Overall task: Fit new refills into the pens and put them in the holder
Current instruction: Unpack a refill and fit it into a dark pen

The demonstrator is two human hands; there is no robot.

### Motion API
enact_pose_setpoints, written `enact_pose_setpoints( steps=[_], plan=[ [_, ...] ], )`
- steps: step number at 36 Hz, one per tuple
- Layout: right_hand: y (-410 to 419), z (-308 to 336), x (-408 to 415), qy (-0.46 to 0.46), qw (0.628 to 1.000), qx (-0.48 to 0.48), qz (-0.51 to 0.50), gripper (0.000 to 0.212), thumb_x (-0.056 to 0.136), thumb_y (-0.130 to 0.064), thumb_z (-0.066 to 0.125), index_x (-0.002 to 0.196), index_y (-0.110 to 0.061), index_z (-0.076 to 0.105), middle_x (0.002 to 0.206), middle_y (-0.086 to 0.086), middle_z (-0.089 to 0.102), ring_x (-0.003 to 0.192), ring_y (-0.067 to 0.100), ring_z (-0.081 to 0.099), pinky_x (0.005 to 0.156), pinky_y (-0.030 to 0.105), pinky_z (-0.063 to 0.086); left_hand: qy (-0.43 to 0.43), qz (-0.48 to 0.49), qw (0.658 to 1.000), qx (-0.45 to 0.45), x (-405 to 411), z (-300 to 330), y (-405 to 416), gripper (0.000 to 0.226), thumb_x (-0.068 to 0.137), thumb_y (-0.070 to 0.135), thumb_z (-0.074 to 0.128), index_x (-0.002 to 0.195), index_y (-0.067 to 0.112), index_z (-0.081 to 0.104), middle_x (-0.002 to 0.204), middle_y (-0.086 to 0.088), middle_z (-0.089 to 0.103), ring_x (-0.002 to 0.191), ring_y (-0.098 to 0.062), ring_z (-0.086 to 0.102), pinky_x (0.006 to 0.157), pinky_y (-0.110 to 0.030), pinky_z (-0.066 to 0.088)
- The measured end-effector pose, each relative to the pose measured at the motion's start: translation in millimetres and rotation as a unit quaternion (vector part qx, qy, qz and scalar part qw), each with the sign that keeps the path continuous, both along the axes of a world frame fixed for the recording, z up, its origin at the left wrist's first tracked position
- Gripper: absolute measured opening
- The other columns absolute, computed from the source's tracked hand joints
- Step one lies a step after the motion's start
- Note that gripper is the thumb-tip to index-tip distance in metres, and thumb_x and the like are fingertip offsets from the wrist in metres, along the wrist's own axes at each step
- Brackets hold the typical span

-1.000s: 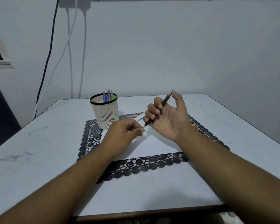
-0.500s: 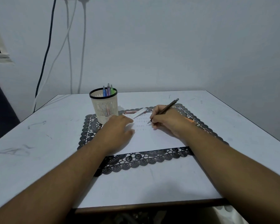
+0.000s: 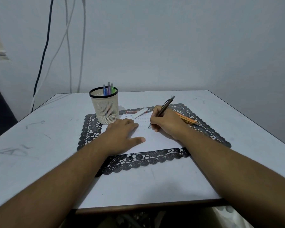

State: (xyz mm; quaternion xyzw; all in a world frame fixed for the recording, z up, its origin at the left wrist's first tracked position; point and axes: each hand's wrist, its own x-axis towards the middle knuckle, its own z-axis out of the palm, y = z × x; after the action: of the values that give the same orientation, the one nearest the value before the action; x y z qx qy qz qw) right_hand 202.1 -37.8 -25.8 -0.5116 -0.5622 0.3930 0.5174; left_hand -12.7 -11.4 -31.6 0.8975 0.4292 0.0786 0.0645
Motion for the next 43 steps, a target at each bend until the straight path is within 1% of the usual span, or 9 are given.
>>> enact_pose_setpoints(
  steps=[8, 12, 17, 22, 29, 32, 35, 39, 43],
  plan=[
    [4, -3, 0, -0.004, 1.000, -0.018, 0.010, 0.019, 0.088, 0.010, 0.062, 0.077, -0.005, 0.057, 0.066, 0.018, 0.055, 0.065, 0.029, 0.054, 0.055, 0.034, 0.044, 0.009, 0.003, 1.000, 0.002, 1, 2, -3, 0.075, 0.095, 0.071, 0.046, 0.155, 0.027, 0.039, 0.160, 0.007, 0.036, 0.146, -0.021, 0.028, 0.120, -0.047, 0.027],
    [4, -3, 1, -0.012, 1.000, -0.016, -0.001, 0.016, 0.088, 0.009, 0.063, 0.079, -0.004, 0.058, 0.067, 0.019, 0.056, 0.066, 0.031, 0.055, 0.054, 0.033, 0.045, 0.006, 0.003, 1.000, -0.004, 0, 2, -3, 0.077, 0.094, 0.072, 0.045, 0.156, 0.027, 0.038, 0.162, 0.008, 0.033, 0.148, -0.020, 0.025, 0.121, -0.047, 0.025],
    [4, -2, 2, -0.019, 1.000, -0.018, 0.003, 0.020, 0.087, 0.010, 0.063, 0.075, -0.005, 0.056, 0.063, 0.017, 0.054, 0.057, 0.025, 0.055, 0.052, 0.032, 0.046, 0.009, 0.003, 1.000, -0.004, 1, 1, -3, 0.077, 0.094, 0.072, 0.044, 0.157, 0.028, 0.037, 0.162, 0.007, 0.032, 0.149, -0.019, 0.024, 0.121, -0.046, 0.025],
    [3, -2, 0, -0.021, 1.000, -0.009, 0.019, 0.017, 0.087, 0.010, 0.063, 0.076, -0.003, 0.059, 0.066, 0.019, 0.056, 0.063, 0.030, 0.055, 0.053, 0.033, 0.046, 0.007, 0.006, 1.000, -0.004, 1, 2, -3, 0.077, 0.094, 0.073, 0.044, 0.157, 0.028, 0.036, 0.163, 0.008, 0.032, 0.149, -0.019, 0.023, 0.122, -0.046, 0.024],
    [-1, -1, -1, -0.016, 1.000, -0.014, 0.008, 0.017, 0.088, 0.012, 0.062, 0.078, -0.002, 0.058, 0.065, 0.018, 0.053, 0.056, 0.023, 0.054, 0.052, 0.030, 0.046, 0.010, 0.006, 1.000, -0.002, 2, 2, -4, 0.077, 0.095, 0.073, 0.044, 0.158, 0.029, 0.035, 0.164, 0.008, 0.030, 0.150, -0.020, 0.022, 0.122, -0.046, 0.023],
    [-1, 0, 0, -0.001, 0.999, -0.025, 0.035, 0.017, 0.088, 0.013, 0.062, 0.078, -0.002, 0.059, 0.066, 0.018, 0.054, 0.058, 0.024, 0.055, 0.053, 0.030, 0.047, 0.005, 0.005, 1.000, 0.000, 1, 0, -3, 0.078, 0.095, 0.073, 0.044, 0.157, 0.028, 0.035, 0.164, 0.007, 0.030, 0.150, -0.019, 0.023, 0.122, -0.045, 0.024],
    [3, 4, 9, 0.059, 0.998, -0.024, 0.002, 0.019, 0.088, 0.011, 0.066, 0.078, -0.005, 0.062, 0.066, 0.016, 0.061, 0.062, 0.026, 0.059, 0.054, 0.033, 0.048, -0.003, 0.001, 1.000, 0.006, 1, 2, -4, 0.073, 0.096, 0.070, 0.046, 0.154, 0.027, 0.041, 0.161, 0.006, 0.035, 0.147, -0.019, 0.027, 0.120, -0.043, 0.028],
    [5, 15, 26, 0.126, 0.990, -0.003, -0.069, 0.023, 0.087, 0.011, 0.070, 0.084, -0.008, 0.057, 0.071, 0.017, 0.063, 0.063, 0.028, 0.065, 0.058, 0.035, 0.057, -0.115, -0.002, 0.992, 0.044, -5, 9, -7, 0.052, 0.099, 0.053, 0.057, 0.144, 0.026, 0.054, 0.149, 0.008, 0.047, 0.138, -0.013, 0.037, 0.117, -0.039, 0.034],
    [4, 19, 34, 0.156, 0.984, -0.022, -0.082, 0.020, 0.092, 0.007, 0.068, 0.083, -0.007, 0.058, 0.080, 0.021, 0.069, 0.070, 0.029, 0.071, 0.065, 0.034, 0.062, -0.282, -0.003, 0.951, 0.124, -10, 17, -3, 0.039, 0.103, 0.036, 0.057, 0.140, 0.024, 0.057, 0.131, 0.004, 0.060, 0.124, -0.014, 0.048, 0.104, -0.038, 0.042]
  ],
)
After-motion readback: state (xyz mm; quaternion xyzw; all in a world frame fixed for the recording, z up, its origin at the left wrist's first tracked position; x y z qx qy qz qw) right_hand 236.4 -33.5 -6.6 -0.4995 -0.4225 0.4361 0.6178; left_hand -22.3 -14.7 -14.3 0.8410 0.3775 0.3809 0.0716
